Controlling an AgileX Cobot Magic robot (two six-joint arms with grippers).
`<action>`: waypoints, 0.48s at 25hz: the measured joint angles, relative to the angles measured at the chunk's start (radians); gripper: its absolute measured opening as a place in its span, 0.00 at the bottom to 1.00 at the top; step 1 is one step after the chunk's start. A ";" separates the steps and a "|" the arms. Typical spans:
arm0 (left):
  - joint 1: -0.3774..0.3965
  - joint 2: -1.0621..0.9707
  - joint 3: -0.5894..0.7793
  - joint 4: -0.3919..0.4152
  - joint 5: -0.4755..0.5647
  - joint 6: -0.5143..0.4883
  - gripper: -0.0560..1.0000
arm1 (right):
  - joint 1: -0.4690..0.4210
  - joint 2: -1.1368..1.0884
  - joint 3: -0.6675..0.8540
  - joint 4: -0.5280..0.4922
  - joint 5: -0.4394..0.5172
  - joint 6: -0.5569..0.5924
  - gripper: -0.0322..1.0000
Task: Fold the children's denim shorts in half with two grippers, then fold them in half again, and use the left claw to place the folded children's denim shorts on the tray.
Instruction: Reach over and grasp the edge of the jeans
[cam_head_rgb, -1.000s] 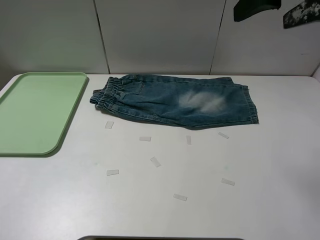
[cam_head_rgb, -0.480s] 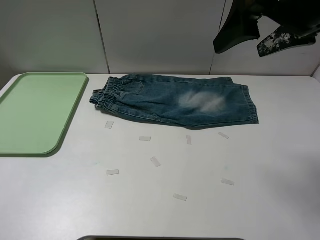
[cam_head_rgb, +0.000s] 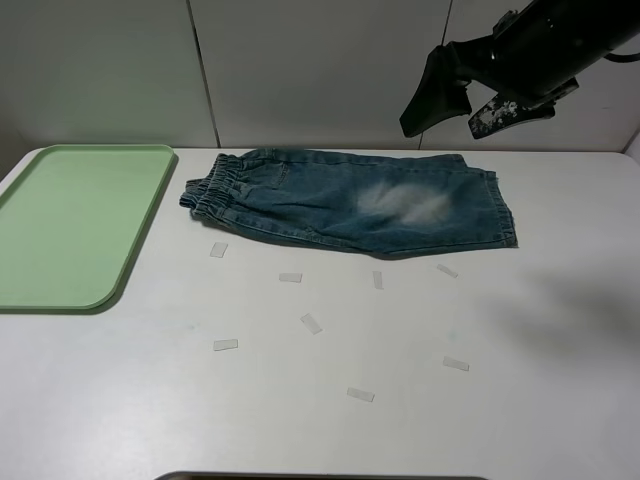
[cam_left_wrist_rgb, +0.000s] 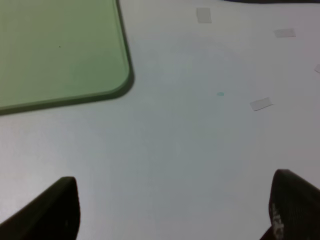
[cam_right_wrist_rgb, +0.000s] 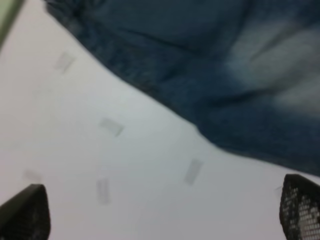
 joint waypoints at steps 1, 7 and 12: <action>0.000 0.000 0.000 0.000 0.000 0.000 0.77 | -0.019 0.030 -0.021 0.000 -0.001 -0.005 0.70; 0.000 0.000 0.000 0.000 0.000 0.000 0.77 | -0.123 0.216 -0.175 0.002 -0.023 -0.017 0.70; 0.000 0.000 0.000 0.000 0.000 0.000 0.77 | -0.179 0.406 -0.315 0.001 -0.042 -0.038 0.70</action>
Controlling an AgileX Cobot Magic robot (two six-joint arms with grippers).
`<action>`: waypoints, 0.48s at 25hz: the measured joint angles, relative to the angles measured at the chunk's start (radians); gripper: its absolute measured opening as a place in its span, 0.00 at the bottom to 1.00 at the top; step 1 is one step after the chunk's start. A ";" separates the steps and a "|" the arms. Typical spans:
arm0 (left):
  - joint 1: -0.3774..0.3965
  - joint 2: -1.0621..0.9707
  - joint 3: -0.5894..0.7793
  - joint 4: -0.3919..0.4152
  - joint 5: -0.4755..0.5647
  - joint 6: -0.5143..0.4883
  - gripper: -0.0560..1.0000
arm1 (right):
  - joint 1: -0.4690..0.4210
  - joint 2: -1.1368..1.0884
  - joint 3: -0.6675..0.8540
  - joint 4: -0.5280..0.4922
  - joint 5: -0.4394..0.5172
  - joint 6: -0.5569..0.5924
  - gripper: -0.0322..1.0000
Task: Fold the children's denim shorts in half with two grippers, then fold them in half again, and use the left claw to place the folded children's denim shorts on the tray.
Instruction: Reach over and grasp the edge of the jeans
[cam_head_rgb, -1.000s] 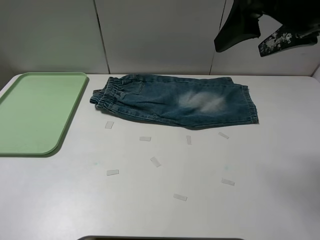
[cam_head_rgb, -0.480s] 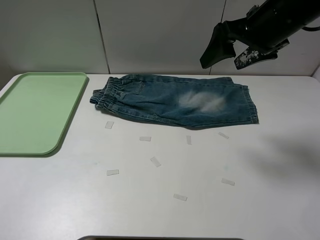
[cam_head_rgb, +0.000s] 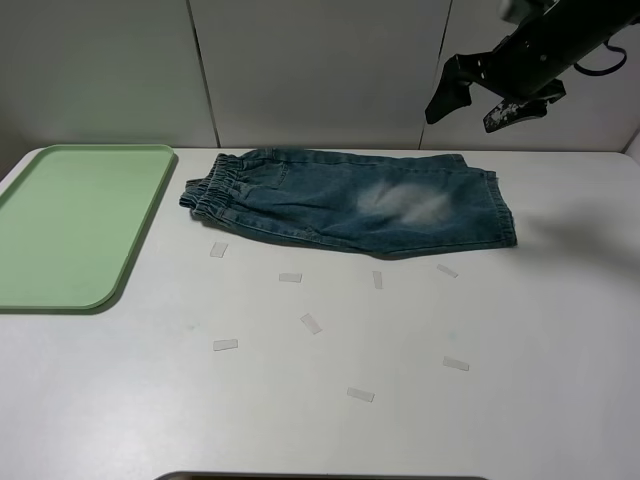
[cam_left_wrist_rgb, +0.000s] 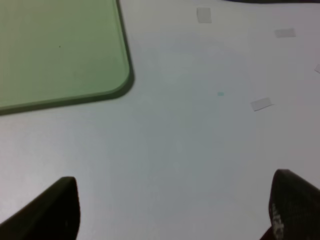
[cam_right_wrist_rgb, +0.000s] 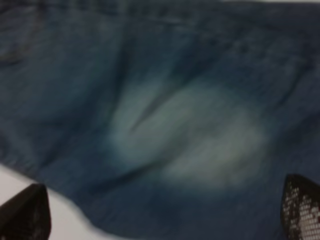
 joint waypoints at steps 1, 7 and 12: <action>0.000 0.000 0.000 0.000 0.000 0.000 0.77 | -0.006 0.034 -0.027 -0.001 -0.001 -0.007 0.70; 0.000 0.000 0.000 0.000 0.000 0.000 0.77 | -0.029 0.249 -0.225 -0.002 -0.002 -0.020 0.70; 0.000 0.000 0.000 0.000 0.000 0.000 0.77 | -0.039 0.355 -0.312 -0.038 -0.007 -0.015 0.70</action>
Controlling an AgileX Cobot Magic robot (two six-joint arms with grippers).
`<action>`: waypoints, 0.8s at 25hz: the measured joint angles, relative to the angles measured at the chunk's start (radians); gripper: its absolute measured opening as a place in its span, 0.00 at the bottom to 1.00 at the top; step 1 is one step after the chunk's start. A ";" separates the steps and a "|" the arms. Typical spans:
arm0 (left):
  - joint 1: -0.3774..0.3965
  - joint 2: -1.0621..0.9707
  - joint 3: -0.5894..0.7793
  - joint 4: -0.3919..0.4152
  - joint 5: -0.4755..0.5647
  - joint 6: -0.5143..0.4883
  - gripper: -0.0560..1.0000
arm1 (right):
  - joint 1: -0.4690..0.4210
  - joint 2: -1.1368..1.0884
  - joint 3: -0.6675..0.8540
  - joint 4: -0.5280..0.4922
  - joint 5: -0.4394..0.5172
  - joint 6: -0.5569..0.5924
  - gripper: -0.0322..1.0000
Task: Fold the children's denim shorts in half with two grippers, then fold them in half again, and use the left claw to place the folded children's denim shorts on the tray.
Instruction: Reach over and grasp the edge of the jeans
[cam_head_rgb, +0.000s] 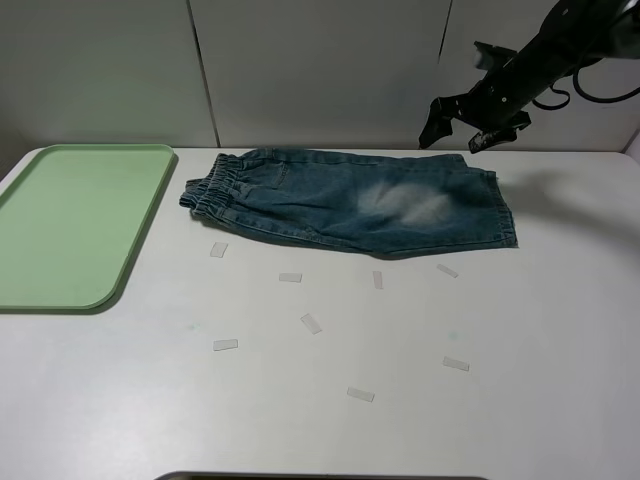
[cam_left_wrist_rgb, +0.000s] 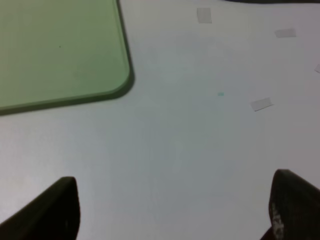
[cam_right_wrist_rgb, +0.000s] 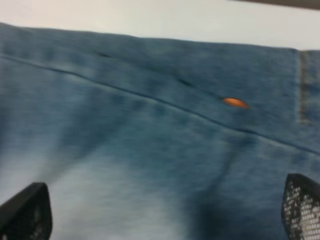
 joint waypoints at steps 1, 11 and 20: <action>0.000 0.000 0.000 0.000 0.000 0.000 0.77 | -0.001 0.015 -0.009 -0.016 -0.006 0.006 0.70; 0.000 -0.001 0.000 0.000 0.000 0.000 0.77 | -0.035 0.091 -0.019 -0.232 -0.083 0.151 0.70; 0.000 -0.002 0.000 0.001 -0.001 0.000 0.77 | -0.036 0.134 -0.019 -0.190 -0.098 0.172 0.70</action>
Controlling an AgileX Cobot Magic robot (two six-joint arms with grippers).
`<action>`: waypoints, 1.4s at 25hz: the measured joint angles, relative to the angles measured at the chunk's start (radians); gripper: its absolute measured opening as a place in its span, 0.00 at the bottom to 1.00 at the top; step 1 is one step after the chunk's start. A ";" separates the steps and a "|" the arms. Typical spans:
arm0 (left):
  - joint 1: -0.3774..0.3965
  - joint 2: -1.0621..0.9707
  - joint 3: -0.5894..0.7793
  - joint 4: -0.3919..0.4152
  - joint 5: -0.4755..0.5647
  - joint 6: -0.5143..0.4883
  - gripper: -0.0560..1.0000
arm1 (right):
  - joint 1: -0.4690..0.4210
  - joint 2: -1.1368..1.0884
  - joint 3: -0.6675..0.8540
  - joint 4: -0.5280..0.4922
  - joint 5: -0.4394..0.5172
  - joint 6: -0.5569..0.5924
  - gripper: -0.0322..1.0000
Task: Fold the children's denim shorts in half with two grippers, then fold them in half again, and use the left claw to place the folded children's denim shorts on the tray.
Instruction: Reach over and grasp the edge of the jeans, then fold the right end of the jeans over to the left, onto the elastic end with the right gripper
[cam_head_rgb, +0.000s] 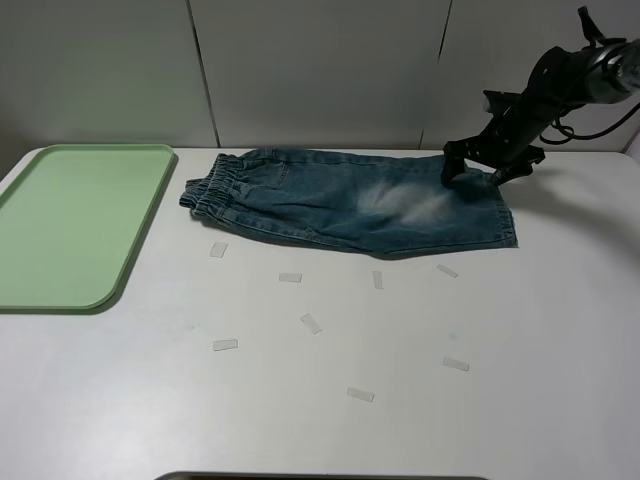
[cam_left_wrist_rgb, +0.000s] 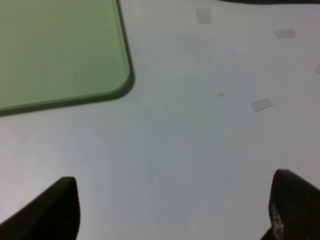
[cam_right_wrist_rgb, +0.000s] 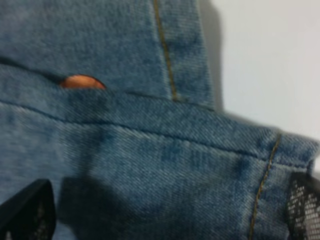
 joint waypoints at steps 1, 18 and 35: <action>0.000 0.000 0.000 0.000 0.000 0.000 0.77 | 0.000 0.002 -0.001 0.008 0.001 -0.001 0.70; 0.000 0.000 0.000 0.000 0.000 0.000 0.77 | 0.073 0.015 -0.012 0.078 0.076 -0.013 0.08; 0.000 0.000 0.000 0.000 0.000 0.000 0.77 | 0.057 -0.126 -0.009 -0.392 0.361 0.135 0.05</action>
